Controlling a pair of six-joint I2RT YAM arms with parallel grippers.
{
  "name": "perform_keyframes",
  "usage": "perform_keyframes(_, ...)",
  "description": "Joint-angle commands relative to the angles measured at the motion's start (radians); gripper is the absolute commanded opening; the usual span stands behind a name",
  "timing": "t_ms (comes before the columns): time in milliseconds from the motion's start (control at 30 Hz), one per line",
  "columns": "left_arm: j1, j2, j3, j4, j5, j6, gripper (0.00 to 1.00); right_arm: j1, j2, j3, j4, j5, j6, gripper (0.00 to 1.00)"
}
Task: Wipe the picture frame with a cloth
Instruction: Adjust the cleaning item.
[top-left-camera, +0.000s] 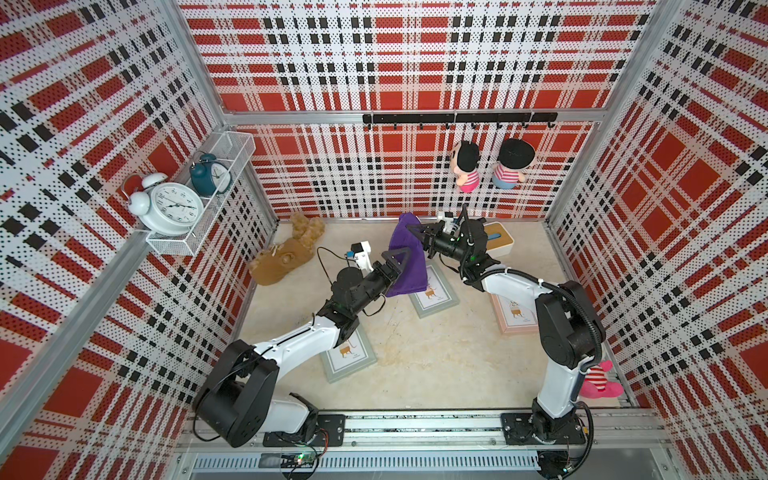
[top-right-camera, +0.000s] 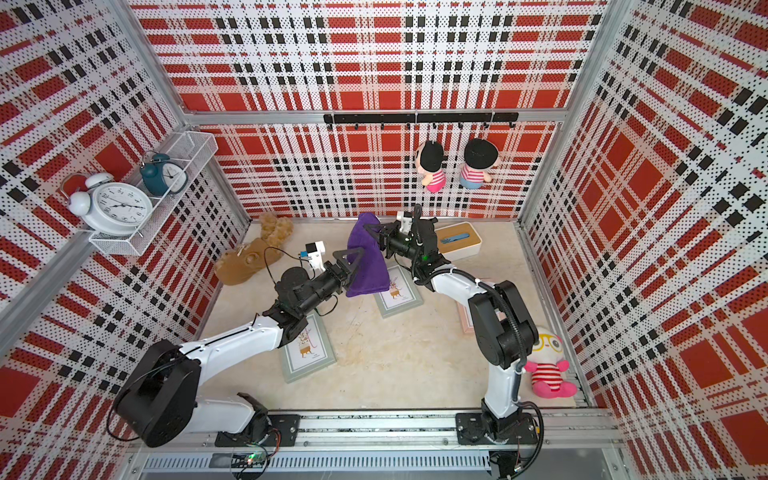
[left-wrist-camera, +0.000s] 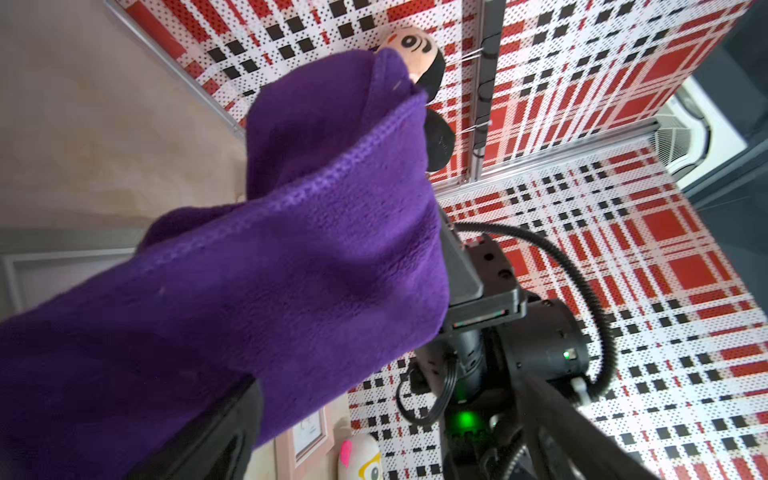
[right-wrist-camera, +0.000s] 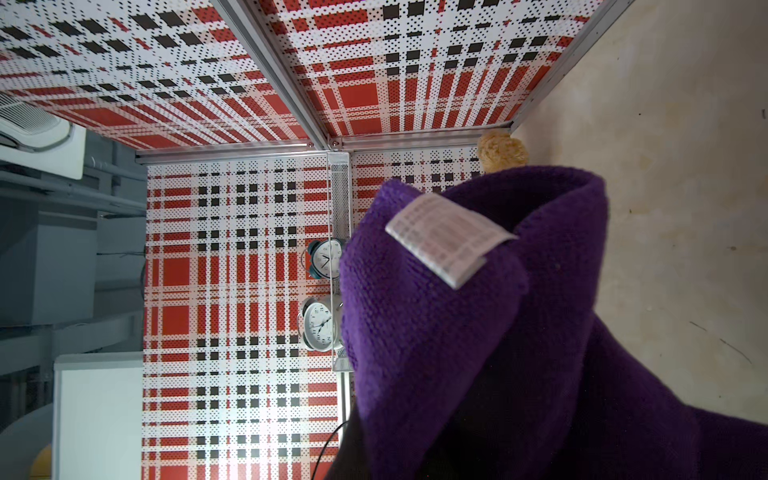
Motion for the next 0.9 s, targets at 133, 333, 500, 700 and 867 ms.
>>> perform_keyframes(133,-0.01,0.065,0.036,0.186,-0.041,-0.067,0.98,0.034,0.044,0.039,0.151,-0.003,0.165,0.0)
perform_keyframes(333,0.023,0.09,0.074,0.206,-0.062,-0.055,0.99,0.062,0.05,-0.009,0.278,-0.017,0.281,0.0)
perform_keyframes(500,0.042,0.079,0.093,0.211,-0.062,-0.028,0.88,0.071,0.031,-0.028,0.266,-0.021,0.277,0.0)
perform_keyframes(700,0.069,0.049,0.071,0.201,-0.053,-0.017,0.59,0.07,0.032,-0.038,0.226,-0.022,0.247,0.0)
perform_keyframes(867,0.084,0.038,0.065,0.16,-0.046,-0.01,0.36,0.068,0.017,-0.03,0.152,-0.023,0.185,0.0)
